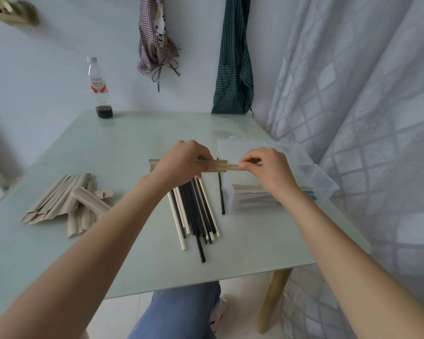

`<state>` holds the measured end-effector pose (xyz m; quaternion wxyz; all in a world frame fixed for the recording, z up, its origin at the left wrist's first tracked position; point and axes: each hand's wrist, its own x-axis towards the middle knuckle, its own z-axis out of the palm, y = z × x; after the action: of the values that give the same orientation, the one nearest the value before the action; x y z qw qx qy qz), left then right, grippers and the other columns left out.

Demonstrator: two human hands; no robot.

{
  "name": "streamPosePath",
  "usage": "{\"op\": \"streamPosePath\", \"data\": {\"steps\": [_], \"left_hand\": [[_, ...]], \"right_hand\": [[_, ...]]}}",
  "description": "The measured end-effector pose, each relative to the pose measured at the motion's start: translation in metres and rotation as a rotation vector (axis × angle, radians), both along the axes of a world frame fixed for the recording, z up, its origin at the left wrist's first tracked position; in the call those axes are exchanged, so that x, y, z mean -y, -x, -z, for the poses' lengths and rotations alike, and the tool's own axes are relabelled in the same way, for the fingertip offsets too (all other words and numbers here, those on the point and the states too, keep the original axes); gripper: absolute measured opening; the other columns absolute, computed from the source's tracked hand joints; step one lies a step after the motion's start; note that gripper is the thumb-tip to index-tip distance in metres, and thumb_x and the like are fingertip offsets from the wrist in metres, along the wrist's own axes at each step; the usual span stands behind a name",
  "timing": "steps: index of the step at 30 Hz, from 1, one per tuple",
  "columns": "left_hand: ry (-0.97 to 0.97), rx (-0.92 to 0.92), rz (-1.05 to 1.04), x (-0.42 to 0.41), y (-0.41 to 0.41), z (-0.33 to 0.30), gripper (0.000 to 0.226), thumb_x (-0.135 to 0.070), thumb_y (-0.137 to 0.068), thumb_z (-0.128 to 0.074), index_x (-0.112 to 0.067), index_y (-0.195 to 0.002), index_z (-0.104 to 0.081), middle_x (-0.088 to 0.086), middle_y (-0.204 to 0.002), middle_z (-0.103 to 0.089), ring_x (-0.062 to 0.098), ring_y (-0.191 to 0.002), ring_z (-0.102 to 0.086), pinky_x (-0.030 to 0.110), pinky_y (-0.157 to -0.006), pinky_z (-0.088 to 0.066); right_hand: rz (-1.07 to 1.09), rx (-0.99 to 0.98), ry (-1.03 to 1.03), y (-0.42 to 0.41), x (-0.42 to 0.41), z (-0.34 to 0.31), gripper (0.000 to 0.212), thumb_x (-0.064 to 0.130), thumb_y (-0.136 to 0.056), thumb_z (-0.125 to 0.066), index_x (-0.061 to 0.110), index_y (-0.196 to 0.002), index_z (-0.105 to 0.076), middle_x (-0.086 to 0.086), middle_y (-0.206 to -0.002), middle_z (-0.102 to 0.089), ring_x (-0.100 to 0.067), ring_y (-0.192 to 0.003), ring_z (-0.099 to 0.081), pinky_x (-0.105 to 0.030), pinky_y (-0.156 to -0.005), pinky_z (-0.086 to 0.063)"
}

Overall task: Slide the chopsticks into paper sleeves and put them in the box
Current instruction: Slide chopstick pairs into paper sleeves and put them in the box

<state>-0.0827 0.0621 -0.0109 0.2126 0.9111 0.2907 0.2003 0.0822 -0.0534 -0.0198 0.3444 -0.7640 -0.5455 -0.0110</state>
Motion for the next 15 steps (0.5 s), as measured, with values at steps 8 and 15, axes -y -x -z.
{"op": "streamPosePath", "data": {"steps": [8, 15], "left_hand": [[-0.021, -0.117, 0.067, 0.022, -0.085, 0.0, 0.02, -0.031, -0.088, -0.062, -0.016, -0.099, -0.07, 0.005, -0.086, -0.066, 0.024, -0.076, -0.06, 0.03, -0.06, -0.043], [0.082, -0.19, 0.127, 0.04, -0.158, 0.022, 0.015, -0.009, -0.088, -0.056, -0.005, -0.095, -0.069, 0.015, -0.095, -0.068, 0.031, -0.086, -0.064, 0.036, -0.075, -0.054]], "right_hand": [[0.093, 0.062, 0.115, -0.055, 0.017, 0.009, 0.013, 0.014, -0.09, -0.059, 0.014, -0.095, -0.071, 0.0, -0.094, -0.069, -0.014, -0.087, -0.06, -0.027, -0.078, -0.047], [0.205, 0.049, 0.367, -0.097, 0.028, 0.022, 0.021, 0.013, -0.093, -0.05, 0.014, -0.106, -0.067, -0.006, -0.102, -0.069, -0.021, -0.092, -0.061, -0.031, -0.08, -0.048]]}}
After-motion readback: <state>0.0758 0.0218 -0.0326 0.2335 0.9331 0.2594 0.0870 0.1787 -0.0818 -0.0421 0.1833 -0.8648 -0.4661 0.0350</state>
